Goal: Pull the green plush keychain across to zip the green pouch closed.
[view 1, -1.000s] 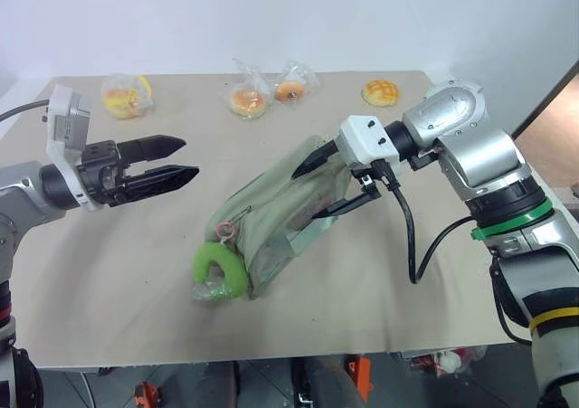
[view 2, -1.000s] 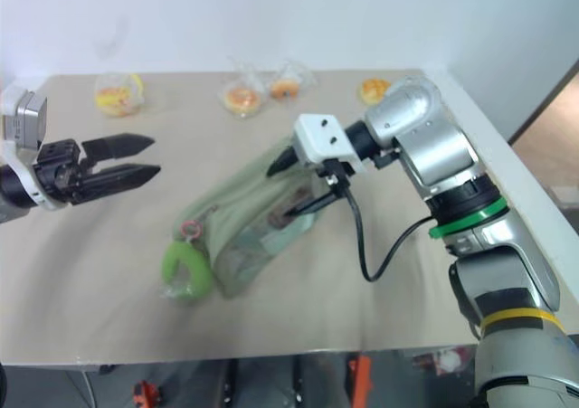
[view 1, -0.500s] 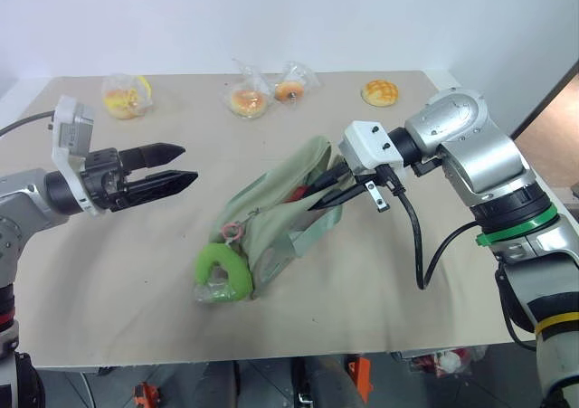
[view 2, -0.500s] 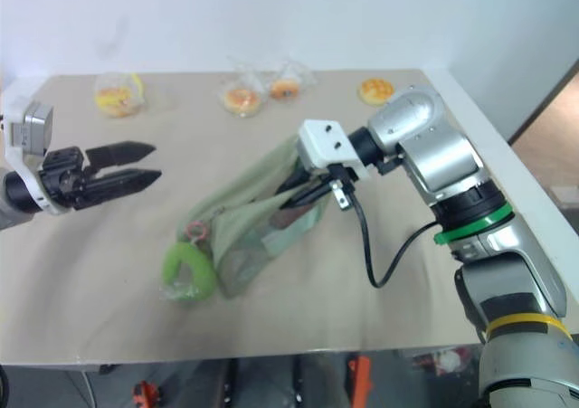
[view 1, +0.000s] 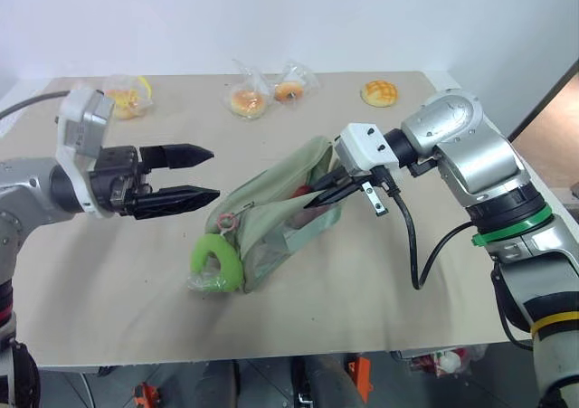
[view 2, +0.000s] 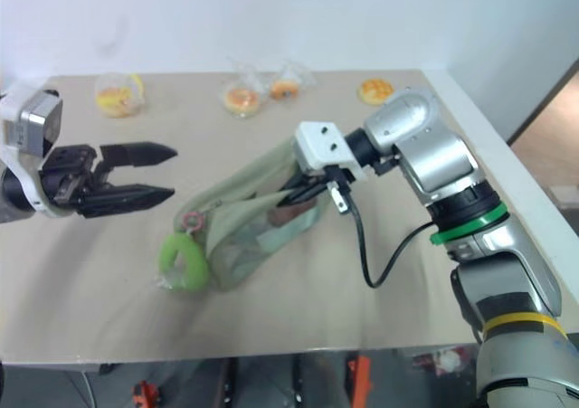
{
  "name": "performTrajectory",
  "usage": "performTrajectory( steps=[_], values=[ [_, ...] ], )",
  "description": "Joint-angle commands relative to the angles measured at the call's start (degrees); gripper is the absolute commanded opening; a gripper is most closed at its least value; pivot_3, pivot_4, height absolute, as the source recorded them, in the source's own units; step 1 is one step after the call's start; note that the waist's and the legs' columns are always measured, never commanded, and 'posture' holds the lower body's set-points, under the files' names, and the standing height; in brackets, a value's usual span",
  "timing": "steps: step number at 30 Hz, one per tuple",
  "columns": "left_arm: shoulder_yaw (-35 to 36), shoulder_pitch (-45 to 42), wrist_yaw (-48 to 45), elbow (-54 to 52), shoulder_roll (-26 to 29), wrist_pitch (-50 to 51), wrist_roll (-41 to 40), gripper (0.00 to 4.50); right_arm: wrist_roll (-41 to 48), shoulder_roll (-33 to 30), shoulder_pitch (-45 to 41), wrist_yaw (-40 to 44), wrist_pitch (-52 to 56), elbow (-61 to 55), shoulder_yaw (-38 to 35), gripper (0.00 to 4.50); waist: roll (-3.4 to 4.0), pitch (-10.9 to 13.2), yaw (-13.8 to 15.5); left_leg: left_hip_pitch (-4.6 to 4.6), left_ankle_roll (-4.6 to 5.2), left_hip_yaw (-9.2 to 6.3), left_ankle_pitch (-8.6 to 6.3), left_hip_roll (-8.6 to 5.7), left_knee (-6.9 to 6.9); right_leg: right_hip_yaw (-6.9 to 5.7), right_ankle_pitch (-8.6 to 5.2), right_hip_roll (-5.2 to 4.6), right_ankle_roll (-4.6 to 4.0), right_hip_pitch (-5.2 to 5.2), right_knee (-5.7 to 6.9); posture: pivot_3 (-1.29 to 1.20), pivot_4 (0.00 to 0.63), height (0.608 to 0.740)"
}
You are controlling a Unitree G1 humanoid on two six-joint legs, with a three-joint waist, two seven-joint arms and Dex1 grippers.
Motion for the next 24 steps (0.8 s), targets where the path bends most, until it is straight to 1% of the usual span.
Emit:
performTrajectory(
  steps=[1,5,7,10,12,13,15,20,24],
  values=[
    [2.65,-2.38,0.30,0.56,1.75,-0.02,-1.64,4.09,-4.83,0.29,-2.72,2.20,-2.36,4.89,-0.50,0.09,0.00,0.00,0.02,0.01,0.00,0.00,0.00,0.00,0.02,0.00,0.01,0.00,0.00,0.02,0.00,0.00,0.150,0.740],
    [4.88,-4.54,1.11,3.39,3.09,-0.14,-2.39,4.09,-13.60,2.56,-10.94,-2.13,-5.07,19.39,1.44,0.09,0.00,0.00,0.00,0.01,-0.04,0.01,0.04,-0.01,0.17,0.00,0.14,-0.01,0.03,0.04,0.00,0.00,0.150,0.740],
    [5.77,-4.51,1.53,3.97,3.51,-0.03,-2.65,4.09,-16.87,4.12,-14.70,-4.73,-6.21,25.10,1.61,0.09,0.00,0.00,0.03,0.00,-0.06,0.01,0.13,-0.04,0.20,0.00,0.12,-0.04,-0.16,0.06,-0.01,0.00,0.150,0.740],
    [7.52,-2.34,2.37,3.76,3.67,-0.01,-3.01,4.09,-18.70,7.00,-19.68,-6.37,-2.35,29.82,0.21,0.09,0.00,0.00,0.03,-0.01,-0.09,0.04,0.17,-0.07,0.23,-0.01,0.16,-0.14,-0.14,0.08,-0.02,0.00,0.150,0.740],
    [8.19,-0.45,2.77,3.13,3.40,-0.18,-2.95,4.09,-18.36,7.43,-20.02,-4.55,0.23,27.99,-0.63,0.09,0.00,0.00,0.02,-0.02,-0.09,0.05,0.17,-0.06,0.21,0.01,0.16,-0.13,-0.15,0.07,-0.02,0.00,0.150,0.740],
    [8.51,0.69,3.10,2.81,3.16,-0.33,-2.92,4.09,-18.06,7.49,-19.59,-3.85,2.30,25.54,-0.86,0.09,0.00,0.00,0.04,-0.05,-0.09,0.04,0.17,-0.05,0.21,0.00,0.14,-0.12,-0.17,0.07,-0.02,0.00,0.150,0.740],
    [9.16,2.47,3.80,2.33,2.68,-0.62,-3.21,4.09,-17.56,7.38,-18.19,-2.84,5.99,20.24,-1.03,0.09,0.00,0.00,0.05,-0.13,-0.09,0.02,0.17,-0.03,0.18,-0.01,0.25,-0.11,0.06,-0.02,-0.02,0.00,0.150,0.740],
    [10.04,4.05,5.07,1.90,2.24,-0.75,-4.18,4.09,-17.17,7.38,-16.49,-2.46,11.97,12.18,-1.63,0.09,0.00,0.00,0.06,-0.24,-0.11,0.01,0.16,-0.02,0.07,-0.02,0.20,-0.07,0.06,-0.20,-0.02,0.00,0.150,0.740],
    [10.77,4.69,5.27,2.60,2.82,-1.08,-4.04,4.09,-17.05,12.16,-18.35,-7.08,19.96,12.65,-2.43,0.09,0.00,0.00,-0.13,-0.23,-0.11,0.02,0.16,0.00,0.07,-0.01,0.24,-0.05,0.02,-0.25,0.00,0.00,0.150,0.740]
  ],
)
